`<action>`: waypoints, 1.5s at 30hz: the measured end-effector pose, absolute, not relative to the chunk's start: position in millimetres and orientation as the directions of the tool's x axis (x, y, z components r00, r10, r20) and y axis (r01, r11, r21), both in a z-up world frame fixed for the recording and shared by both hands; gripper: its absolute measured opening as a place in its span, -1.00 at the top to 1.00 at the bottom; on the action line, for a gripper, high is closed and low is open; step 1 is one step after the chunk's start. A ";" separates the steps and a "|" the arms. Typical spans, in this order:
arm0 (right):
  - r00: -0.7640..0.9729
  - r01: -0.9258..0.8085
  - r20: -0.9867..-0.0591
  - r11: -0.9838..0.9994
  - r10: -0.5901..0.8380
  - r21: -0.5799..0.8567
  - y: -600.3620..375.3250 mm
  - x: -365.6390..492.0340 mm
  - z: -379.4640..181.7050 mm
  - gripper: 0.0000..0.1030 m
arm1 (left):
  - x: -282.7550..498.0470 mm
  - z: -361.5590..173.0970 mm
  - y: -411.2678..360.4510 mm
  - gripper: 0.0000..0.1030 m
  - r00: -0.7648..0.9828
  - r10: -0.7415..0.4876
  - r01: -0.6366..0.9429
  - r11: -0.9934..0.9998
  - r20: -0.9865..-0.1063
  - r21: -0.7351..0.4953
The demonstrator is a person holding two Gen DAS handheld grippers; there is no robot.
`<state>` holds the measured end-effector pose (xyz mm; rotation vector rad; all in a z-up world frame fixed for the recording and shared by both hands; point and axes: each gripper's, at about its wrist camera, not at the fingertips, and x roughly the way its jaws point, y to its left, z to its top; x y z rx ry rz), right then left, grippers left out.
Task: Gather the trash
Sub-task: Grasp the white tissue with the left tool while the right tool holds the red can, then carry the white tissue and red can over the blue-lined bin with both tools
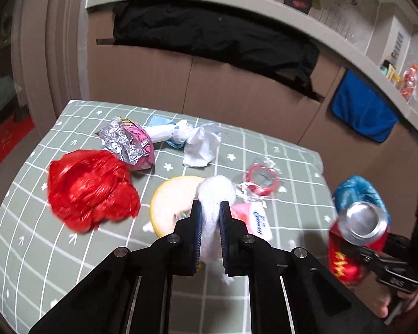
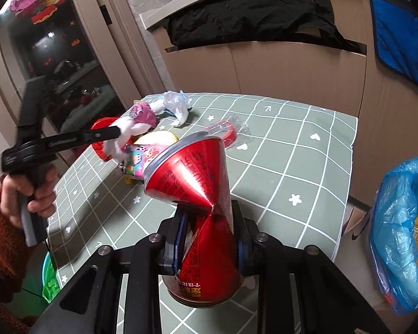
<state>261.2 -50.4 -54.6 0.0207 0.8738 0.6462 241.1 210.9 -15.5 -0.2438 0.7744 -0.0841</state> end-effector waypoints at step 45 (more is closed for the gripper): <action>0.857 -0.235 -0.445 0.966 0.259 0.109 -263.6 203.1 60.6 0.49 | 231.3 62.9 -97.4 0.76 0.761 -0.393 0.388 0.913 -0.516 -0.124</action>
